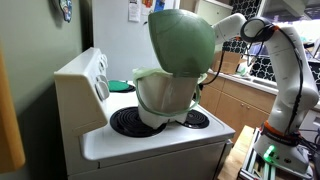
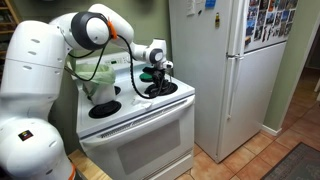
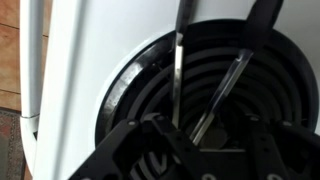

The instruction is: Put the tissue paper inside the trash can

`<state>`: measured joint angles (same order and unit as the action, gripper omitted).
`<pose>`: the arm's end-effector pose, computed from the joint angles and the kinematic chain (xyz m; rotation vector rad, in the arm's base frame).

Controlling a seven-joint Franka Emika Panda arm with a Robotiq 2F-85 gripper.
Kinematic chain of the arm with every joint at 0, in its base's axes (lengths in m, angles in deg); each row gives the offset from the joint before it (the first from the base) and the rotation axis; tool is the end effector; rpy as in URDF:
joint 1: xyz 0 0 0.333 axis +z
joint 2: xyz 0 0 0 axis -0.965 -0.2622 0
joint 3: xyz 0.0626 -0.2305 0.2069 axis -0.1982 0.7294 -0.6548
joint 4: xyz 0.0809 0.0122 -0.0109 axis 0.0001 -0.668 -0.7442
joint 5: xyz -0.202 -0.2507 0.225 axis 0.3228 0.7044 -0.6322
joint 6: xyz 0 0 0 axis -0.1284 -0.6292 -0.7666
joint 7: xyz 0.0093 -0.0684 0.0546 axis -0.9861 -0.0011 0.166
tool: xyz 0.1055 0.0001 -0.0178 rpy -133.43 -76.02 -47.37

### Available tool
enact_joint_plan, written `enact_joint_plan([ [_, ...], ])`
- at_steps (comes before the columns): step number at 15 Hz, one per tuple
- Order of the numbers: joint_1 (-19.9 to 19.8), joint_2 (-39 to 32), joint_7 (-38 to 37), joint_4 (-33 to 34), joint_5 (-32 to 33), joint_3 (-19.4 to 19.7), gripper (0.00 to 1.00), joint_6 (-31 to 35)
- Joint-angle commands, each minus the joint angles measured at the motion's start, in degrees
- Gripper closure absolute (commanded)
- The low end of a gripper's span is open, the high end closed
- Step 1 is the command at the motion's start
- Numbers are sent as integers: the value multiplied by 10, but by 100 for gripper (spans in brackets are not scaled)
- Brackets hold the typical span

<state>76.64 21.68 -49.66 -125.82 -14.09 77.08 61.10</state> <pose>0.6772 0.0554 0.3340 -3.0149 0.2142 -0.0594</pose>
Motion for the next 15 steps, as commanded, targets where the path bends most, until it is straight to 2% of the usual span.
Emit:
enact_joint_plan([
  [1, -1, -1, -3, 5, -22, -1, 68, -13],
  [3, -1, -1, -3, 7, -31, -1, 92, -13],
  [5, -1, -2, -2, 7, -38, -1, 96, -13],
  [6, -1, -2, -2, 6, -39, -1, 94, -13],
  [14, -8, 18, 2, -6, -66, -1, 93, -11],
  [15, -8, 17, 2, -5, -66, 0, 89, -13],
])
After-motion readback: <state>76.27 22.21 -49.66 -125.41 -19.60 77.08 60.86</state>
